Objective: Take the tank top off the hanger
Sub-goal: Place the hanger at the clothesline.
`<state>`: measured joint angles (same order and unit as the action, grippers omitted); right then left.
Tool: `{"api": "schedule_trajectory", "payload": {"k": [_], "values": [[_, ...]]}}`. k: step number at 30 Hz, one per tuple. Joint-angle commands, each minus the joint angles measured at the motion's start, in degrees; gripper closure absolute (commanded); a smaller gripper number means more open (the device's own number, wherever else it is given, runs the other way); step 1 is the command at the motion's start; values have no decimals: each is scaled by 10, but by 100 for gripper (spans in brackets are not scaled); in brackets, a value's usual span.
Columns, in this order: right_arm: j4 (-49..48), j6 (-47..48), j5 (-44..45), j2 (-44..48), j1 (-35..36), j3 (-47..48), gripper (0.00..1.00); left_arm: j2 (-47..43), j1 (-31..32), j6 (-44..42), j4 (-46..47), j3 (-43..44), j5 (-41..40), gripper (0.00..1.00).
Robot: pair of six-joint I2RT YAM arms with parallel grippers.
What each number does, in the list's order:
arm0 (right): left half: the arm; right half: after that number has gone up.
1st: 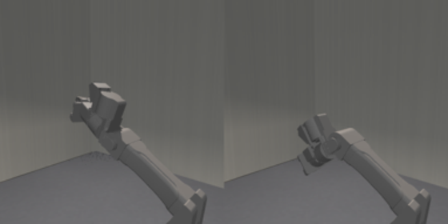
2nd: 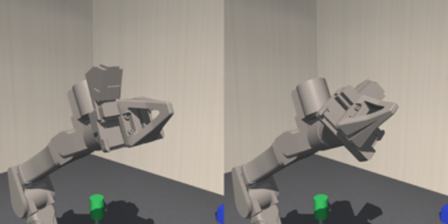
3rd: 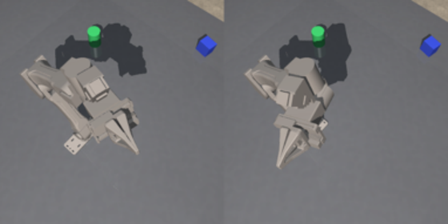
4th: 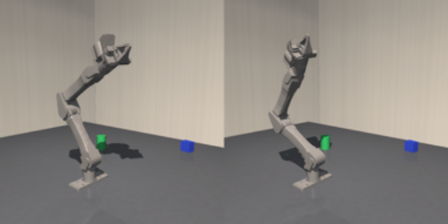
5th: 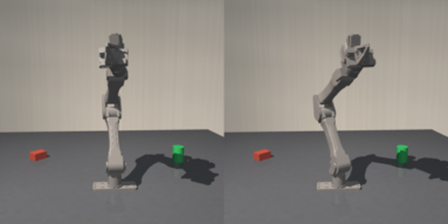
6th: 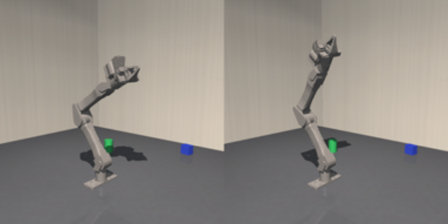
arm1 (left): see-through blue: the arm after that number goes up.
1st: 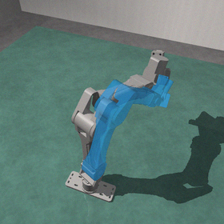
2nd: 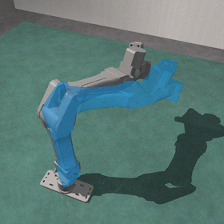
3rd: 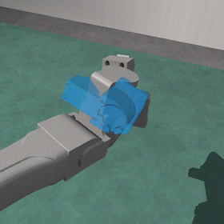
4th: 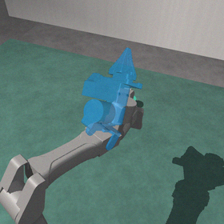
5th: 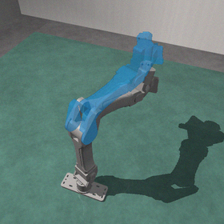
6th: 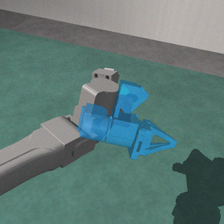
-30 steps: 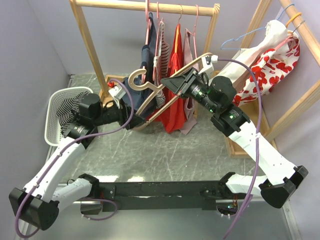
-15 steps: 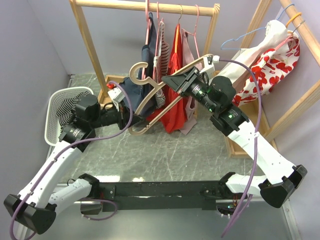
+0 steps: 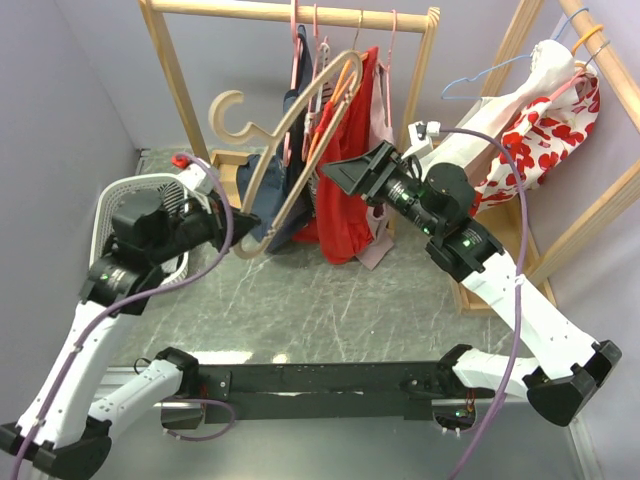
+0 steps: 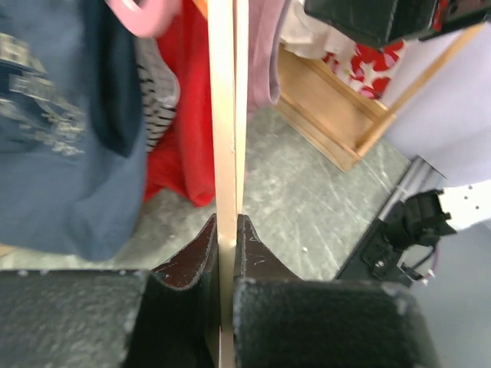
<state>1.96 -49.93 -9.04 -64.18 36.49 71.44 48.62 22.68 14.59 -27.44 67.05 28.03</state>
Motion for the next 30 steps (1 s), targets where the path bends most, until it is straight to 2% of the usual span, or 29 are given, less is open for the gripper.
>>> {"api": "schedule_trajectory", "payload": {"k": [1, 6, 7, 8, 13, 18, 23, 27, 30], "values": [[0, 26, 31, 31, 2, -4, 14, -30, -1, -42, -83, 67, -53, 99], [15, 45, 65, 41, 1, -9, 14, -84, -1, -41, -95, 79, -133, 99], [18, 45, 67, 42, 1, -4, 14, -84, -1, -42, -136, 102, -157, 99], [21, 48, 68, 42, 1, -3, 14, -84, -1, -40, -157, 115, -223, 99], [18, 54, 73, 49, 1, -9, 14, -126, -1, -21, -191, 148, -357, 99], [22, 56, 68, 39, 0, 1, 14, -83, -1, -12, -217, 166, -368, 99], [23, 58, 69, 47, 0, -4, 14, -23, 0, -18, -205, 149, -364, 99], [23, 62, 78, 57, -5, -15, 14, 3, -1, -12, -230, 142, -385, 99], [28, 68, 75, 54, -11, -9, 14, 13, -1, -10, -206, 131, -399, 99]]}}
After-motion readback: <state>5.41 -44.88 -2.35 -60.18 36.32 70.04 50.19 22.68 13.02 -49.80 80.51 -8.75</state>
